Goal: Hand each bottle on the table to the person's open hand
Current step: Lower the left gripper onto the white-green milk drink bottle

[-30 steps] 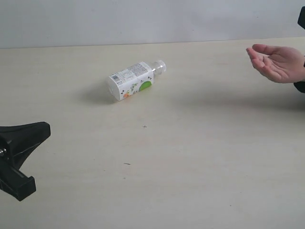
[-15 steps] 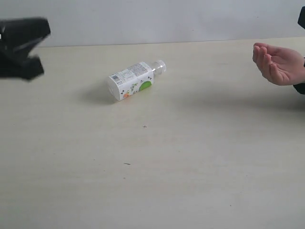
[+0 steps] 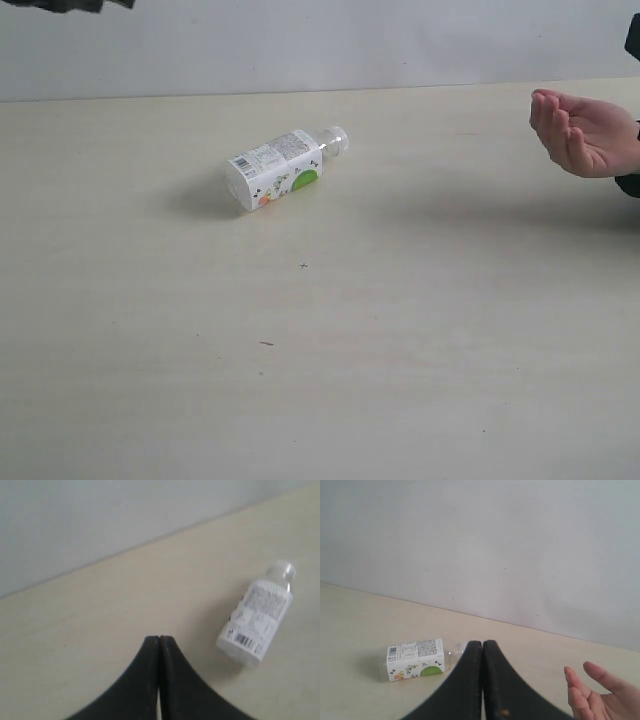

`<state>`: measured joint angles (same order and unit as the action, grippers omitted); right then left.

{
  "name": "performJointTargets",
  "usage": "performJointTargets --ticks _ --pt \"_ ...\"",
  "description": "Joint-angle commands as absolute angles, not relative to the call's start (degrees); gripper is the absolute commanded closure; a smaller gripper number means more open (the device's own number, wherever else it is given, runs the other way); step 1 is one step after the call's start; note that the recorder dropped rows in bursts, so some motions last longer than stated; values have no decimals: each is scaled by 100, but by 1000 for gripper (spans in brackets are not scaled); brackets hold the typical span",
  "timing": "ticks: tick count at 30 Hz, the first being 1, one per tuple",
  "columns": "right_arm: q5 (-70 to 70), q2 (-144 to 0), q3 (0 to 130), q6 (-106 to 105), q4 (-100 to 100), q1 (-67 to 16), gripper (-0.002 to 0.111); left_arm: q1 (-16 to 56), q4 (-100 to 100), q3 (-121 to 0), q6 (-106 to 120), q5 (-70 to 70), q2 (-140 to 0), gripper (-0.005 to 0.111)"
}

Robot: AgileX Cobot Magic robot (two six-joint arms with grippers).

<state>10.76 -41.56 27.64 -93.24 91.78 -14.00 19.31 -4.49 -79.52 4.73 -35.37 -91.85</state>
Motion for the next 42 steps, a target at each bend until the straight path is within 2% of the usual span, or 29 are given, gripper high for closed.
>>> performJointTargets --ticks 1,8,15,18,21,22,23,25,30,42 --pt "1124 -4134 2739 -9314 9190 -1400 108 1913 454 -9191 1579 -5294 -10412 107" --pt "1124 -4134 2739 -9314 9190 -1400 108 2073 977 -10982 2101 -6996 -11931 107" --pt "1124 -4134 2739 -9314 9190 -1400 108 2469 844 -12338 2315 -6996 -12853 104" --pt "1124 -4134 2739 -9314 9190 -1400 108 2592 819 -12723 2386 -6996 -13076 86" --pt "1124 -4134 2739 -9314 9190 -1400 108 2687 819 -12956 2397 -6996 -13268 54" --pt "1124 -4134 2739 -9314 9190 -1400 108 2715 819 -12991 2397 -6996 -13322 39" --pt "1124 -4134 2739 -9314 9190 -1400 108 2728 807 -13015 2397 -6996 -13358 30" --pt "1124 -4134 2739 -9314 9190 -1400 108 2750 785 -13015 2386 -6996 -13456 21" --pt "1124 -4134 2739 -9300 9188 -1400 108 2759 795 -13015 2183 -6919 -13699 27" --pt "996 -4134 2739 -9289 9175 -1400 108 2759 577 -13015 2183 -6415 -14275 24"
